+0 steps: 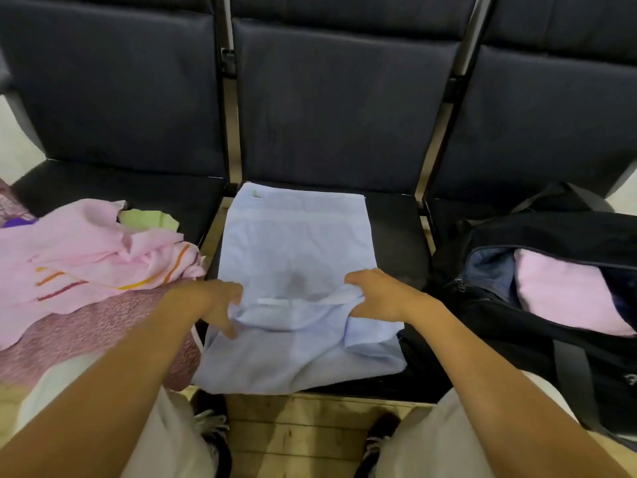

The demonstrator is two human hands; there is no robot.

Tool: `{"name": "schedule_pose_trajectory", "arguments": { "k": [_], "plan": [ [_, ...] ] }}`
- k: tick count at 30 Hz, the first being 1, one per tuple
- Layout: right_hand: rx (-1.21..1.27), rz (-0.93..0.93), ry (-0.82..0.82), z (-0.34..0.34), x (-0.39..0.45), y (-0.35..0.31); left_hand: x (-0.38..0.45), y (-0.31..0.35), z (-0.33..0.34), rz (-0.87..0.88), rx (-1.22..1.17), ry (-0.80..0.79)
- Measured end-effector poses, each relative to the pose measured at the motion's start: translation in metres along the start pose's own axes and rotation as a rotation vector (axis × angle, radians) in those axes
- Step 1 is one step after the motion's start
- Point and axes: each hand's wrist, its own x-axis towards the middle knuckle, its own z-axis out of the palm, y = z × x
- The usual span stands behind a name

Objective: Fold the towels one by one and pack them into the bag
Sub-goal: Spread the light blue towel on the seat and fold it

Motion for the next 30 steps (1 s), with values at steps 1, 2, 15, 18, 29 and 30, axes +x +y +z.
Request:
{"name": "schedule_pose_trajectory", "arguments": {
  "k": [1, 2, 15, 18, 29, 30],
  "plan": [
    [0.003, -0.015, -0.014, 0.001, 0.002, -0.003, 0.002, 0.007, 0.000, 0.024, -0.005, 0.036],
    [0.019, -0.031, -0.028, 0.001, 0.002, -0.006, 0.004, 0.015, -0.001, 0.062, -0.044, 0.088],
    [0.327, -0.136, 0.073, -0.008, 0.003, -0.011, 0.009, 0.068, -0.017, 0.460, -0.159, 0.252],
    [0.279, -0.077, 0.167, -0.010, 0.003, -0.007, 0.003, 0.064, -0.021, 0.452, -0.346, 0.295],
    [-0.025, 0.005, 0.121, -0.014, -0.009, 0.016, 0.001, 0.036, -0.022, 0.247, -0.218, 0.297],
    [-0.032, 0.019, 0.132, -0.013, -0.008, 0.017, 0.002, 0.038, -0.022, 0.250, -0.226, 0.317]
  ]
}}
